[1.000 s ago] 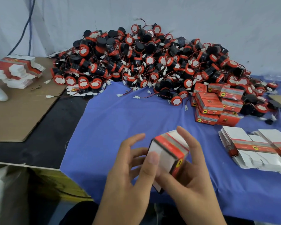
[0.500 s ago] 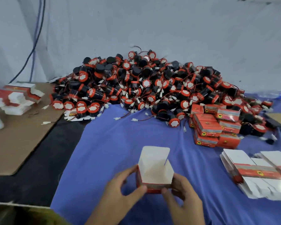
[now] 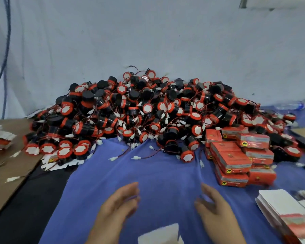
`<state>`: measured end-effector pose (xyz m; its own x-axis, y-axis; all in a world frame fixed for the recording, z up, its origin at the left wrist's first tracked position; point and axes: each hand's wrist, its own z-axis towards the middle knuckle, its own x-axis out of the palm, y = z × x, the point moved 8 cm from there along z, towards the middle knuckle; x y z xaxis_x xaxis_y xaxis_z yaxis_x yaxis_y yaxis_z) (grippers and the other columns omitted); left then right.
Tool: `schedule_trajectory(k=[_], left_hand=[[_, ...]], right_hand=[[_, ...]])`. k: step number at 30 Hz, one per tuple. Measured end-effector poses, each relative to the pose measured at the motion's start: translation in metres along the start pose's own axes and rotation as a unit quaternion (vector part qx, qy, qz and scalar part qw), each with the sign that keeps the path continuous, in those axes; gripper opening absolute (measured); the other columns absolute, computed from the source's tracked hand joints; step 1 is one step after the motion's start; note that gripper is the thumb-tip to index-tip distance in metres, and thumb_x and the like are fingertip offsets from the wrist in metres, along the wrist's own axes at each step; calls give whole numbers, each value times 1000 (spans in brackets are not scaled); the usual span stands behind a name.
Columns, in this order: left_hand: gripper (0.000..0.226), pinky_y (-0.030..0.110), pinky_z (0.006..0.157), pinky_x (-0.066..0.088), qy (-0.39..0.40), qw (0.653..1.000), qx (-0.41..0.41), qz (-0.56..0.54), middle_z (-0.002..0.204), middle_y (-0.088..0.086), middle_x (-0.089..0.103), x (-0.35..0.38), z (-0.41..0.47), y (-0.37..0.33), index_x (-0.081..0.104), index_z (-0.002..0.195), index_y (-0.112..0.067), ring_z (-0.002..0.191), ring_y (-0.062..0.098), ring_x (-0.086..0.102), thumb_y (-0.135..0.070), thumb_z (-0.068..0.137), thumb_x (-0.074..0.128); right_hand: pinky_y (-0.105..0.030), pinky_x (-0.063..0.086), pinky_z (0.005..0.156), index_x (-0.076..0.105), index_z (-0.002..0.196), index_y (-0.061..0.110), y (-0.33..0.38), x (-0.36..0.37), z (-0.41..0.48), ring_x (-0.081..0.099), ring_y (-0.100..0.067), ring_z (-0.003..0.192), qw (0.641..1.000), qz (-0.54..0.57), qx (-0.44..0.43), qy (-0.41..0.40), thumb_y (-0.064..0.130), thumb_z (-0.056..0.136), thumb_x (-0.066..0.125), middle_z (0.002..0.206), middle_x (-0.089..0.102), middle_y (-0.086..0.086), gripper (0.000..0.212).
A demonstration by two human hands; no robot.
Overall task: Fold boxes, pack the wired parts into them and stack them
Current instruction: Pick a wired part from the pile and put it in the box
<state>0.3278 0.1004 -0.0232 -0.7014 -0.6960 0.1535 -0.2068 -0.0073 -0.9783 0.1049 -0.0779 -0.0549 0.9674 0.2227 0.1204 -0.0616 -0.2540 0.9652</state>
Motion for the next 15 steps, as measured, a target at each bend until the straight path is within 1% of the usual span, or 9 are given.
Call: schedule_trajectory(k=[1,3,4,5,7,9,11,13,15], left_hand=[[33,27,82,58,27,999,-24,-16,106,7,77,23,21,-2,78,106,-15,98,17,74,9,93,59],[27,27,85,59,88,991,-84,-56,109,13,76,71,64,-4,75,110,-7,100,21,73,6,95,56],[24,28,87,59,114,985,-112,-67,108,15,75,94,84,-2,73,111,-3,99,23,72,4,97,55],[21,29,87,59,137,979,-129,-72,104,16,76,115,101,-1,72,108,0,95,24,72,3,98,55],[19,28,78,55,169,977,-126,-44,85,10,71,148,131,3,70,91,-3,81,20,65,3,97,53],[22,31,73,48,181,977,-111,22,73,3,60,172,159,16,64,81,-11,75,18,57,3,93,52],[16,26,77,52,162,979,-109,52,87,-3,69,180,176,31,67,96,-15,87,14,65,-4,93,56],[21,21,75,56,138,984,-103,36,105,-5,74,176,181,37,67,114,-22,96,9,70,-14,95,62],[18,24,79,58,138,987,-81,6,106,-7,75,173,177,32,70,113,-26,97,8,72,-22,95,68]], right_hand=[[-9,50,70,55,137,20,11,16,17,61,7,85,998,-50,-31,15,-5,89,67,115,63,1,55],[-34,53,92,45,144,28,41,44,49,60,-6,109,976,-187,-108,12,6,92,66,131,56,1,60],[-38,47,102,41,148,24,51,54,65,55,-14,124,962,-233,-140,-4,9,91,67,141,51,0,64],[-35,43,107,38,152,21,55,61,84,47,-18,134,950,-268,-160,-23,12,91,69,148,46,-1,69],[-36,41,108,34,154,21,58,75,114,42,-22,137,930,-322,-174,-44,17,90,71,149,43,-4,74],[-44,45,104,38,152,24,49,78,140,49,-27,128,917,-357,-163,-65,19,88,72,135,52,-6,73],[-46,48,100,40,149,28,40,74,152,54,-26,120,917,-355,-161,-80,23,86,72,125,57,-3,71],[-40,50,97,41,147,34,39,66,151,56,-22,119,918,-342,-172,-106,32,86,72,126,58,2,69],[-30,48,88,47,142,38,46,57,139,58,-14,114,928,-302,-179,-127,41,85,70,124,61,9,61]])
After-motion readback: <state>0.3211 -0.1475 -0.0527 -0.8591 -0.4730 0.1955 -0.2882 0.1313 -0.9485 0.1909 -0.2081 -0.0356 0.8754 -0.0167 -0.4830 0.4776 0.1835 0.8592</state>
